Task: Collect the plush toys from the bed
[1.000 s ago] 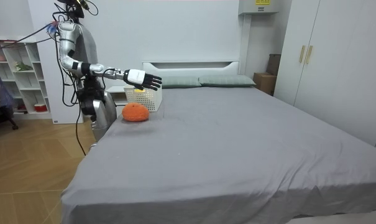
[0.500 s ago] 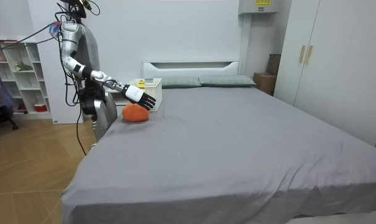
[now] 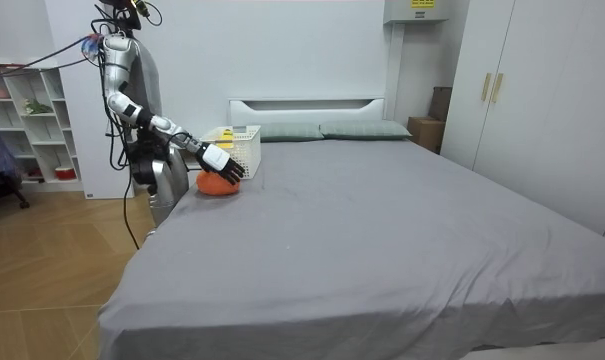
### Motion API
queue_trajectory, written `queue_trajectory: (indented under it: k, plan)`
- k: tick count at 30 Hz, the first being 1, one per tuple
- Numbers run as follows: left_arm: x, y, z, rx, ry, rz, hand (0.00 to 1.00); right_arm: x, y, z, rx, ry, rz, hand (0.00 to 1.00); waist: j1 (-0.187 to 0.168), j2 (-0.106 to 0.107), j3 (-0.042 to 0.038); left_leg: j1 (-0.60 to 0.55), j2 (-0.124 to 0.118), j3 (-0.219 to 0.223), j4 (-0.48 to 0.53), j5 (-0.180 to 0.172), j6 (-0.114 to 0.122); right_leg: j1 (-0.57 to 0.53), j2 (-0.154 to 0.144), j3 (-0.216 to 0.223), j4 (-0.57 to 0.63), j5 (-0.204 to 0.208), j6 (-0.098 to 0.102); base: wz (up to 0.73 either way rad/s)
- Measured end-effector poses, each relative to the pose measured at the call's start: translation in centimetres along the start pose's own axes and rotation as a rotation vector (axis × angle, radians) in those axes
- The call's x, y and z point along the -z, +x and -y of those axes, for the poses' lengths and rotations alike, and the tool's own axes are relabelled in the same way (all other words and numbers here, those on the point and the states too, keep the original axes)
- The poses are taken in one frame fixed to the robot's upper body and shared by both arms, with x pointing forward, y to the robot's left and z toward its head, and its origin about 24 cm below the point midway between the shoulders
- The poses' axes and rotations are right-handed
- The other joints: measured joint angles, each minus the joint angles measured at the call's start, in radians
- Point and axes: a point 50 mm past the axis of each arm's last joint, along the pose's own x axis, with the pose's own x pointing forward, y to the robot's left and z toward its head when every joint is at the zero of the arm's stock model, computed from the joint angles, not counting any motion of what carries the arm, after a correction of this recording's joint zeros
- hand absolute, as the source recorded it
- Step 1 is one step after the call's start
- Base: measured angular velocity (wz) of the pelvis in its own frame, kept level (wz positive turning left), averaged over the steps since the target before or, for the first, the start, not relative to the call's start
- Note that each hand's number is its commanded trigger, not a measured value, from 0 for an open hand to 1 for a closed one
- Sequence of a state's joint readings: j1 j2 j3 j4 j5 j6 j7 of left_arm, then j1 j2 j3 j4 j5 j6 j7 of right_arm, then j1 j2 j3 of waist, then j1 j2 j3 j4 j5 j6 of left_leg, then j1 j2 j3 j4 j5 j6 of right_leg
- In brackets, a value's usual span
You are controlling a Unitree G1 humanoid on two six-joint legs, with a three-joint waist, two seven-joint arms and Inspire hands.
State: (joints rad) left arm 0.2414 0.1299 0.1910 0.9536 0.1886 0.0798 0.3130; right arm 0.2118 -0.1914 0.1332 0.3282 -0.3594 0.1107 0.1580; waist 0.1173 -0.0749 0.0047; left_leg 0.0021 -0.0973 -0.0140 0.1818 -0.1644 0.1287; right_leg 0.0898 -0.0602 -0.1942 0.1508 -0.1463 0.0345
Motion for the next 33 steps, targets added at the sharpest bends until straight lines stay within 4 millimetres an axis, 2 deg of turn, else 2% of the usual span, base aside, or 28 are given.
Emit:
queue_trajectory:
  k: [3,5,8,17,27,31,33]
  plan:
    - [-0.4,0.1,-0.1,-0.002,0.000,0.010,0.00,-0.2,0.1,-0.6,-0.048,-0.020,0.004,0.00,0.002,-0.013,0.0043,-0.010,-0.001,-0.007,0.000,0.000,0.000,-0.004,0.001,0.004,0.000,0.000,0.000,0.04]
    - [-0.8,0.2,0.0,-0.002,-0.002,0.019,0.00,-0.3,0.2,-1.1,-0.084,-0.035,0.006,0.00,0.005,-0.021,0.0042,-0.011,-0.002,-0.013,0.001,0.000,0.000,-0.005,0.002,0.006,0.001,0.000,0.000,0.05]
    - [-1.0,0.2,0.0,0.000,-0.004,0.023,0.00,-0.3,0.2,-1.2,-0.110,-0.045,0.005,0.00,0.024,-0.022,0.0041,-0.011,-0.002,-0.013,0.002,0.000,0.000,-0.005,0.002,0.007,0.001,0.000,0.000,0.00]
    - [-0.7,0.2,-0.1,-0.001,-0.001,0.011,0.00,-0.6,0.3,-1.4,-0.121,-0.113,-0.010,0.00,0.034,-0.022,0.0038,-0.011,-0.002,-0.016,0.001,0.000,0.000,-0.005,0.002,0.004,0.000,0.000,0.000,0.00]
    - [-0.6,0.2,0.1,0.005,0.018,0.010,0.00,-1.1,0.7,-1.1,-0.102,-0.164,-0.013,0.00,0.048,-0.014,0.0048,-0.020,-0.003,-0.026,0.008,0.000,0.000,-0.007,0.001,-0.014,0.001,0.000,0.000,0.03]
    - [-0.5,0.0,0.5,0.015,0.034,0.014,0.00,-1.4,1.2,-1.0,-0.076,-0.158,-0.010,0.00,0.058,-0.001,0.0111,-0.028,-0.005,-0.034,0.019,-0.001,0.000,-0.004,0.000,-0.030,0.000,0.000,0.000,0.10]
    - [-0.2,-0.1,0.4,0.011,0.036,0.006,0.00,-1.5,1.5,-0.9,-0.067,-0.168,-0.017,0.00,0.059,0.003,0.0116,-0.028,-0.005,-0.034,0.020,-0.001,0.000,-0.003,0.000,-0.030,-0.001,0.000,0.000,0.02]
